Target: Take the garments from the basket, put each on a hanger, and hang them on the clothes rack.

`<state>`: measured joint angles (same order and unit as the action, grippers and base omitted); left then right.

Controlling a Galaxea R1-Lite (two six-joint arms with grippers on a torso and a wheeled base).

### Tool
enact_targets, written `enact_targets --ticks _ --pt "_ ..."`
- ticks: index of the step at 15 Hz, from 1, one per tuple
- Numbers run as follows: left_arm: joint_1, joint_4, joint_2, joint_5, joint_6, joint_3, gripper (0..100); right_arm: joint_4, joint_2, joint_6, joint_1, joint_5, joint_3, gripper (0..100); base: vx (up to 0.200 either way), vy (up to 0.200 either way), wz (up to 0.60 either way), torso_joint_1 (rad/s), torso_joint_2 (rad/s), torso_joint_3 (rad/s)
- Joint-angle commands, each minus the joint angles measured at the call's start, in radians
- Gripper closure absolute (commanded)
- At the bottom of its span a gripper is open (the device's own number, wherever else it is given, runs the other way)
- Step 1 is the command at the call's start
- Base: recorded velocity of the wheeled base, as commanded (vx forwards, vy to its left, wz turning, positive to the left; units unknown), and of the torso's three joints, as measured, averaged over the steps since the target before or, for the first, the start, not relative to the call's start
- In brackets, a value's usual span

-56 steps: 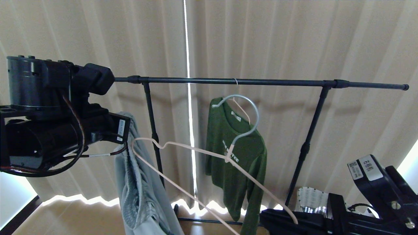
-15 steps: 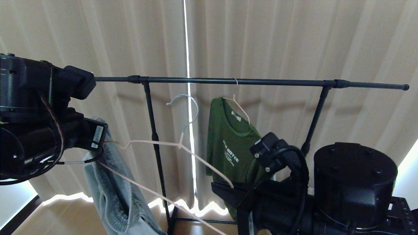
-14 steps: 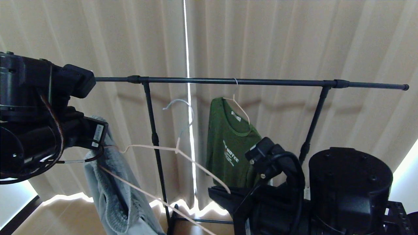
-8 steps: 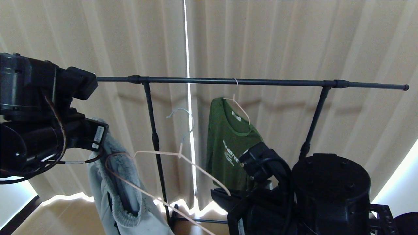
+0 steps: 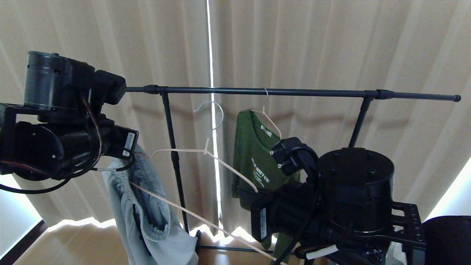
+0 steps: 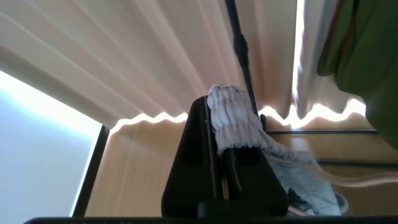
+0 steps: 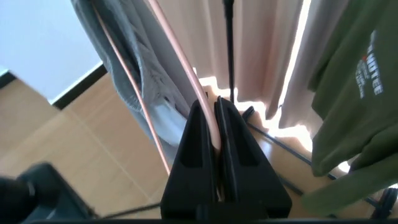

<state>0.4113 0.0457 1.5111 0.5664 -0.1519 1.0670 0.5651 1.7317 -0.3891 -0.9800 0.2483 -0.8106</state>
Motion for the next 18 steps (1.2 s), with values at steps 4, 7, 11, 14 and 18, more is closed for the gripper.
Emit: enact_targets --ticks 4,7,11,14,18 --pt "0.032 0.0 0.038 0.0 0.014 0.048 100 -0.001 0.078 -0.007 -0.037 -0.009 -0.076 100 0.0 0.0 0.0 0.0 0.0 0.0" --pt "0.057 0.002 0.051 0.001 0.037 0.083 100 -0.001 0.135 -0.019 -0.049 -0.007 -0.117 100 0.0 0.0 0.0 0.0 0.0 0.0" --pt "0.093 0.0 0.026 0.001 0.054 0.087 100 -0.001 0.161 -0.027 -0.042 -0.006 -0.136 100 0.0 0.0 0.0 0.0 0.0 0.0" --pt "0.15 0.0 -0.023 -0.002 0.06 0.073 100 0.001 0.161 -0.039 0.006 -0.003 -0.134 100 0.0 0.0 0.0 0.0 0.0 0.0" --pt "0.256 -0.015 -0.012 -0.017 0.097 0.073 100 0.001 0.114 -0.071 0.03 0.002 -0.127 100 0.0 0.0 0.0 0.0 0.0 0.0"
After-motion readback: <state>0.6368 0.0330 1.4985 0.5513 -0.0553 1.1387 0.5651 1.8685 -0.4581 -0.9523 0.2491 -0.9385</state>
